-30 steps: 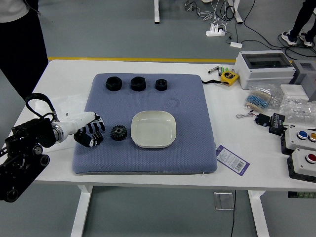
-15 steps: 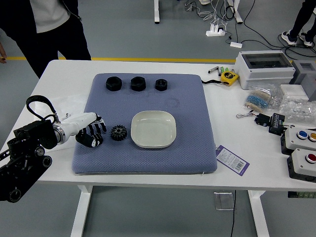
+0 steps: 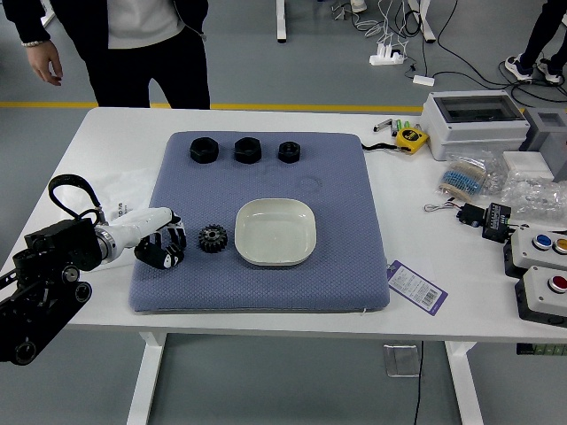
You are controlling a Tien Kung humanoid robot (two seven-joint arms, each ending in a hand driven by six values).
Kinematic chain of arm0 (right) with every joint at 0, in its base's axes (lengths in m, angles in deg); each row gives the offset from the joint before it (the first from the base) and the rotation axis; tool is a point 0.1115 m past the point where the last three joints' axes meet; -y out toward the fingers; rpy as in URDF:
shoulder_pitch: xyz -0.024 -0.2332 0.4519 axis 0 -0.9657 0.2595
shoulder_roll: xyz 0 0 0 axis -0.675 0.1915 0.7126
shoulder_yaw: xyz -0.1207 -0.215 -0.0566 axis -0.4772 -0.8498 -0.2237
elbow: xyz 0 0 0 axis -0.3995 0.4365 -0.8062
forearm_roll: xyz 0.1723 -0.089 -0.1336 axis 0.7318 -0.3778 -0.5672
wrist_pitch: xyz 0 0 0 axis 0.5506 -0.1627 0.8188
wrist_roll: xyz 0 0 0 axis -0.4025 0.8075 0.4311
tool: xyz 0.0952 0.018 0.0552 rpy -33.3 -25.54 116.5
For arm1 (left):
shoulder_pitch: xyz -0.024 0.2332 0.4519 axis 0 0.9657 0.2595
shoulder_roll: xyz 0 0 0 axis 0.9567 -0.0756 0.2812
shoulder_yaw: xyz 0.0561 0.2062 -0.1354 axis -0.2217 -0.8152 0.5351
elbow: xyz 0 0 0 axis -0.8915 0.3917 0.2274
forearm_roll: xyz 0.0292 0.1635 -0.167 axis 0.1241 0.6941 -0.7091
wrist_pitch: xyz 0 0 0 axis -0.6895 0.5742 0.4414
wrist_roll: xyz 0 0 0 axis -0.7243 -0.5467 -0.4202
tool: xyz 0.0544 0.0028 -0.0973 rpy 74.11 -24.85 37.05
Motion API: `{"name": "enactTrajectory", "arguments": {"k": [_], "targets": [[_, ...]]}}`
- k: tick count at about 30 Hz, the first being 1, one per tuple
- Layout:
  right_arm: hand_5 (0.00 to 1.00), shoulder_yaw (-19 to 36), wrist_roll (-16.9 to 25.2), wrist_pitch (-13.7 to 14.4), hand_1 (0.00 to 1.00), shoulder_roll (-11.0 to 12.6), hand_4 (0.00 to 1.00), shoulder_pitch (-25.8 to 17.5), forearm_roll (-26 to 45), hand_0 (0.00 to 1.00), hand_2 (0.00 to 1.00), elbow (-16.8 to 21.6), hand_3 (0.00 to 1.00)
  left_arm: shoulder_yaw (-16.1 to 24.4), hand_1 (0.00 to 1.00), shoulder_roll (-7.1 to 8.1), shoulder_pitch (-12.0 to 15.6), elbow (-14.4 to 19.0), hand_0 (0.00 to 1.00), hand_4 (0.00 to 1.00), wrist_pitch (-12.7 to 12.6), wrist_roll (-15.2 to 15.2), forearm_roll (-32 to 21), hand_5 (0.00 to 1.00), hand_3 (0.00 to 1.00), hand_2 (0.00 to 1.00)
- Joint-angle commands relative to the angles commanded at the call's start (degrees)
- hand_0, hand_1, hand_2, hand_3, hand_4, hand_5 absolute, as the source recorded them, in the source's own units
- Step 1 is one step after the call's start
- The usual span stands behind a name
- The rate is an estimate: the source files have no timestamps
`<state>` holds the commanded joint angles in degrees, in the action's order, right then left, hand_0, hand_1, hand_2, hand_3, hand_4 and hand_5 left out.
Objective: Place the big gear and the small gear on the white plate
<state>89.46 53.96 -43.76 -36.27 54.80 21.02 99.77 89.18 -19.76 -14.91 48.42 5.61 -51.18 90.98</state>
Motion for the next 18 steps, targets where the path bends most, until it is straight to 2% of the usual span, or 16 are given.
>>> {"name": "enactTrajectory", "arguments": {"k": [4,5,10,11,18], "targets": [[0.711,0.11,-0.05,-0.01,0.663,0.00,0.796,-0.09,-0.21,0.684,0.732,0.00,0.572,0.04,0.240,0.03,-0.13,0.26,0.186,0.402,0.29,0.10,0.15,0.002,0.443,0.320],[0.711,0.12,-0.05,-0.01,0.663,0.00,0.796,-0.11,-0.23,0.684,0.732,0.01,0.572,0.05,0.225,0.04,-0.14,0.32,0.184,0.365,0.35,0.11,0.20,0.002,0.444,0.311],[0.711,0.20,-0.07,-0.02,0.663,0.01,0.796,-0.28,-0.34,0.684,0.732,0.01,0.572,0.04,0.225,0.20,-0.23,0.90,0.184,0.365,0.66,0.16,0.51,0.002,0.444,0.311],[0.711,0.22,-0.08,-0.02,0.662,0.01,0.796,-0.32,-0.36,0.684,0.732,0.01,0.572,0.09,0.223,0.23,-0.26,1.07,0.180,0.396,0.66,0.18,0.58,0.002,0.455,0.310],[0.712,0.34,-0.12,-0.03,0.663,0.03,0.796,-0.50,-0.55,0.684,0.732,0.03,0.572,0.53,0.217,0.33,-0.52,2.39,0.180,0.373,0.64,0.20,1.19,0.002,0.457,0.305]]}}
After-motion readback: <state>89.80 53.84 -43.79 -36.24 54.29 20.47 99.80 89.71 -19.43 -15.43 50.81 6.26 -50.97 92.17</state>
